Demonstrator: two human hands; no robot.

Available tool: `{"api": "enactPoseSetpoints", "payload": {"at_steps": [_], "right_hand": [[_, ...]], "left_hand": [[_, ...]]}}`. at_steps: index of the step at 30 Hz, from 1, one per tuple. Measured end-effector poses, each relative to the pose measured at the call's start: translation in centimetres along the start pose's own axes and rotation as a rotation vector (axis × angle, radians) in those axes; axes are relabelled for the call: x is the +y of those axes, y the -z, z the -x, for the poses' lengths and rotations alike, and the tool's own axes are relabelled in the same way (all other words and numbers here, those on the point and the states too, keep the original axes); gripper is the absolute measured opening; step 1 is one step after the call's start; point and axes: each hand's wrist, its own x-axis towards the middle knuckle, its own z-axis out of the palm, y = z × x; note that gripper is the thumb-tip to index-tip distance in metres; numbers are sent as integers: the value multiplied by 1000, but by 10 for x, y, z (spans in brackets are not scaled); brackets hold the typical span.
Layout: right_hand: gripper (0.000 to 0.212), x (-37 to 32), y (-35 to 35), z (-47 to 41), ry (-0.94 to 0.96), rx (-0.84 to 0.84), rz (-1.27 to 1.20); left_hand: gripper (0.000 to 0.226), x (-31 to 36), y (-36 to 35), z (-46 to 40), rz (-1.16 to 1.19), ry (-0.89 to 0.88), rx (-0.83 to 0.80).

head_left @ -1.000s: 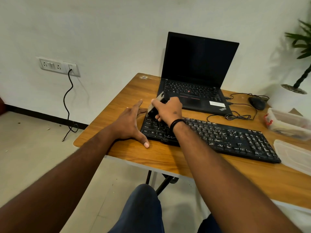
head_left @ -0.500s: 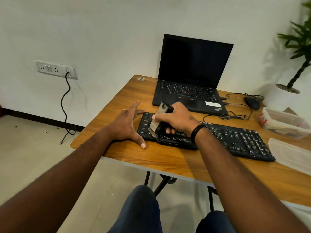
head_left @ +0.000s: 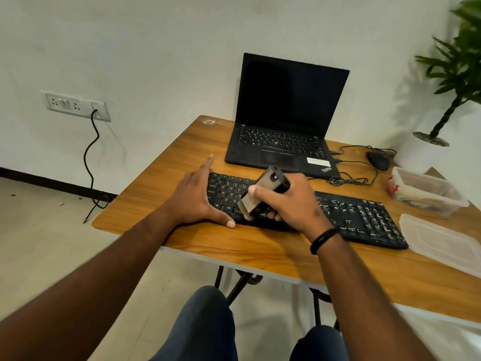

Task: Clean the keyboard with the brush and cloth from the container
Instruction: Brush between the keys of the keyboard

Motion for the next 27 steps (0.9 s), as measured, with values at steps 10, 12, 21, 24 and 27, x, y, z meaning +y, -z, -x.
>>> {"api": "enactPoseSetpoints", "payload": {"at_steps": [10,12,21,24,27], "right_hand": [[29,-9,-12,-12,115,-163,258],[28,-11,3,-16,53,-244,300],[23,-17,4,-20,47,-323,319],[26,-22,20,-25,8,-353,334],[33,-16,10,-20,109,-248,306]], "left_hand": [[163,2,0,0,-3,13,-6],[164,2,-1,0,1,13,-2],[168,2,0,0,-3,22,-4],[169,2,0,0,0,24,2],[170,2,0,1,-8,10,5]]}}
